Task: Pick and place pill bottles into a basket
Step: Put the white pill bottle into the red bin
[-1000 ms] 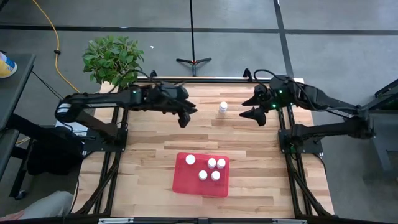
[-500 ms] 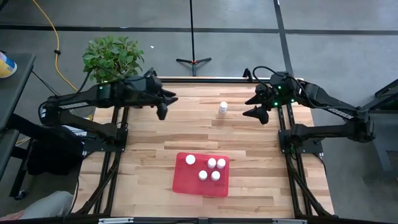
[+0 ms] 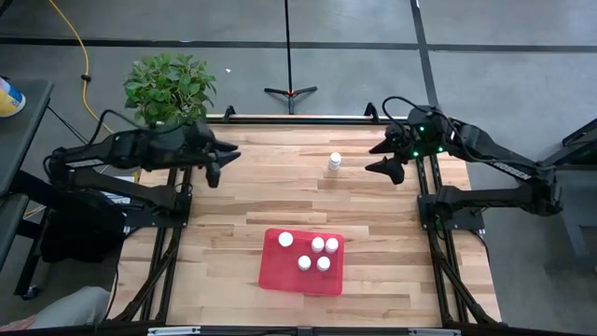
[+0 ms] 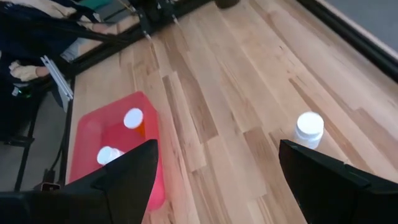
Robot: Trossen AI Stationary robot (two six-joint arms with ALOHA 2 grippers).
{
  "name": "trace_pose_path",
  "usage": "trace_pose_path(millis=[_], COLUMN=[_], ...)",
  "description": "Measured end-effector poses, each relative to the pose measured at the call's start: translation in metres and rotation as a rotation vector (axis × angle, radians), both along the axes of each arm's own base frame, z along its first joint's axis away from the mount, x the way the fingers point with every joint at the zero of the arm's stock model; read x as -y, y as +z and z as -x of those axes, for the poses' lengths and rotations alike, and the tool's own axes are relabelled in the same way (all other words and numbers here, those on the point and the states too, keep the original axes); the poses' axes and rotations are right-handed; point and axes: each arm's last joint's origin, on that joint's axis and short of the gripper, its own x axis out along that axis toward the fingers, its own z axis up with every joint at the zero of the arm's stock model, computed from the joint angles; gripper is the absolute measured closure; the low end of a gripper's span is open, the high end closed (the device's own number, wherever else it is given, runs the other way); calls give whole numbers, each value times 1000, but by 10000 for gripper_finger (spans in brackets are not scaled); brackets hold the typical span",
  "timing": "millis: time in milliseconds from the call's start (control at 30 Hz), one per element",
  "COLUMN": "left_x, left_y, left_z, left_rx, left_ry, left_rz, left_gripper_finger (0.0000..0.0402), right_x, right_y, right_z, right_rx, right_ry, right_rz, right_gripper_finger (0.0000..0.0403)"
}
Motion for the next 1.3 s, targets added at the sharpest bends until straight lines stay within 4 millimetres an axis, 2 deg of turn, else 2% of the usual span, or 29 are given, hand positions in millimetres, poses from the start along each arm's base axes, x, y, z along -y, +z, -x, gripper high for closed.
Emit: trace_pose_path(millis=[167,300,533,667,833,1000,1167,1300], left_x=[6,8,8,8,8,8,8,9], left_y=[-32,-50,-56,-56,-57,-57,-57,-58], left_z=[20,28,39,39,38,39,39,39], left_rx=[67,162,222,216,206,206,198,192], left_ry=[12,0,-7,-13,-19,-27,-34,-46], left_rz=[65,97,105,91,92,92,95,113], left_gripper_finger=[256,256,257,257,257,257,257,257], right_x=[-1,0,7,11,23,47,87,121], right_y=[5,8,9,-7,-25,-42,-55,-61], right_z=[2,9,33,44,41,30,26,33], right_rx=[43,69,114,123,120,24,-28,-53], right_ry=[5,0,-114,-196,-252,-263,-296,-407], right_rz=[16,7,29,-7,-115,-129,-192,-242], right_gripper_finger=[80,80,80,80,80,80,80,80])
